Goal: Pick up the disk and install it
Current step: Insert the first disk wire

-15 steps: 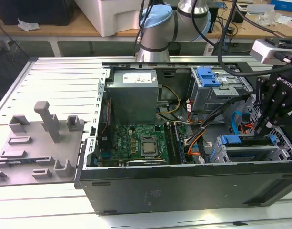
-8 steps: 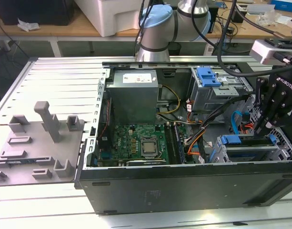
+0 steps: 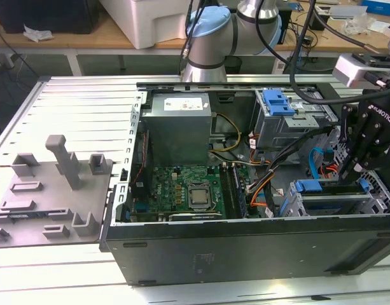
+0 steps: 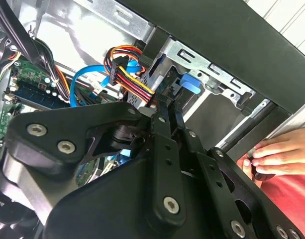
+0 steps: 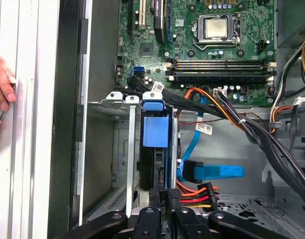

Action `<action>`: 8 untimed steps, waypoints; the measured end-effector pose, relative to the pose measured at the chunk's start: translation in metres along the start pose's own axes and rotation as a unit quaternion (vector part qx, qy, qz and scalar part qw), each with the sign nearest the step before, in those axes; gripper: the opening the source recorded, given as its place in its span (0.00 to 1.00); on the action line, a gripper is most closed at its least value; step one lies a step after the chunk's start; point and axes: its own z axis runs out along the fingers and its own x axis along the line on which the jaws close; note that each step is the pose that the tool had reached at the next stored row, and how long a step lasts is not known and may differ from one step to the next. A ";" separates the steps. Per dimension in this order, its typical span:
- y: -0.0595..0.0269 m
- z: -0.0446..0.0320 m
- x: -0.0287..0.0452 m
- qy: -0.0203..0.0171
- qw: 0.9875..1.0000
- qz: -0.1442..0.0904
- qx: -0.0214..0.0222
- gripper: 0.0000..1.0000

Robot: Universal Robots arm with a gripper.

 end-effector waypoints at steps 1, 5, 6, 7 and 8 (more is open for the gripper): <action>0.0000 0.0002 0.0000 0.000 1.000 0.000 0.000 0.18; -0.0001 0.0010 -0.0001 0.000 1.000 0.000 0.000 0.18; -0.0001 0.0011 -0.0001 0.000 1.000 0.000 0.000 0.18; -0.0001 0.0014 -0.0002 0.000 1.000 0.000 0.000 0.18; -0.0001 0.0015 -0.0002 0.000 1.000 0.000 0.000 0.18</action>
